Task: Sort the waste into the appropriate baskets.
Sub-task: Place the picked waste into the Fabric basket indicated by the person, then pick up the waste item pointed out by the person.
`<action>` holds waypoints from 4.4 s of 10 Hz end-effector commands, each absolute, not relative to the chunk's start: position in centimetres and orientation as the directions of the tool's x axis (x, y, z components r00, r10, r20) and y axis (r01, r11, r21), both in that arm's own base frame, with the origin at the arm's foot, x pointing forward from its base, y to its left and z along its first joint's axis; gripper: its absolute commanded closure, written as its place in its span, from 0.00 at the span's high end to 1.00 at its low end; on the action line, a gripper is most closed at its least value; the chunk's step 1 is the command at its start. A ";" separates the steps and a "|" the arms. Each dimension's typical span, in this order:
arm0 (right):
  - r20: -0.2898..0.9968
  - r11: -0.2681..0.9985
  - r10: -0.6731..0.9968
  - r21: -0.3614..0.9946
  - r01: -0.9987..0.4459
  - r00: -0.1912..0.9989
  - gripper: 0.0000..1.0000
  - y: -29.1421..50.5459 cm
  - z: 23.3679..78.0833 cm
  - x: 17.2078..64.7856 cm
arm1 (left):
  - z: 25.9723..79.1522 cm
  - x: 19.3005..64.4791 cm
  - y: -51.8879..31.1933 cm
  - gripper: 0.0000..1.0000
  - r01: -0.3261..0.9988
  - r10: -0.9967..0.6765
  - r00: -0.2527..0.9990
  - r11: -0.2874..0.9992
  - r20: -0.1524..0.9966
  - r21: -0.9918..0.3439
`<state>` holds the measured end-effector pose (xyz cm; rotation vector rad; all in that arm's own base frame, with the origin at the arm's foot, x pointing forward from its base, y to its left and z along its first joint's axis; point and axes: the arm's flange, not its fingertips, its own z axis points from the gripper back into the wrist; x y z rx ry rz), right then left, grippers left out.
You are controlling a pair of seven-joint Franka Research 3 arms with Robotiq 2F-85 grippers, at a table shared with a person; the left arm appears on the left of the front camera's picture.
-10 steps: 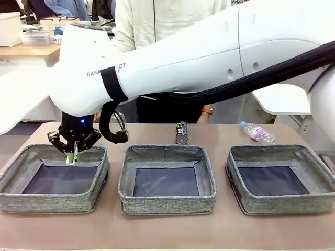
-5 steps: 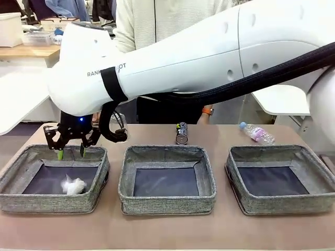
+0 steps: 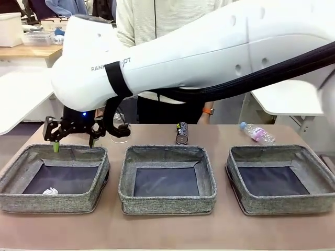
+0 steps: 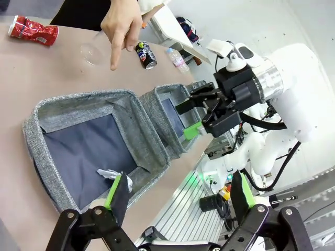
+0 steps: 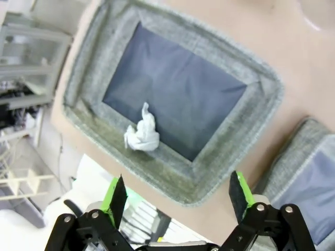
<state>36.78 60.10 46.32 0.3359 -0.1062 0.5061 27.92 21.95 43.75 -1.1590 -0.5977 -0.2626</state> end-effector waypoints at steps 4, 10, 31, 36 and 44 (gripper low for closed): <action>0.250 0.943 0.238 0.170 -0.285 0.938 1.00 43.4 52.3 27.0 | 43.9 27.8 21.9 1.00 0.487 0.095 0.820 0.403 0.565 -0.775; 0.252 0.962 0.178 0.161 -0.222 0.951 1.00 41.1 52.6 26.8 | 43.8 27.9 21.9 1.00 0.490 0.105 0.817 0.393 0.567 -0.778; 0.126 0.233 -0.045 0.966 -0.113 0.991 1.00 0.8 46.8 34.3 | 44.0 33.1 0.1 1.00 0.429 -0.087 0.898 -0.036 0.430 -0.903; 0.126 0.233 -0.045 0.966 -0.113 0.991 1.00 0.8 46.8 34.3 | 44.0 33.1 0.1 1.00 0.429 -0.087 0.898 -0.036 0.430 -0.903; 0.126 0.233 -0.045 0.966 -0.113 0.991 1.00 0.8 46.8 34.3 | 44.0 33.1 0.1 1.00 0.429 -0.087 0.898 -0.036 0.430 -0.903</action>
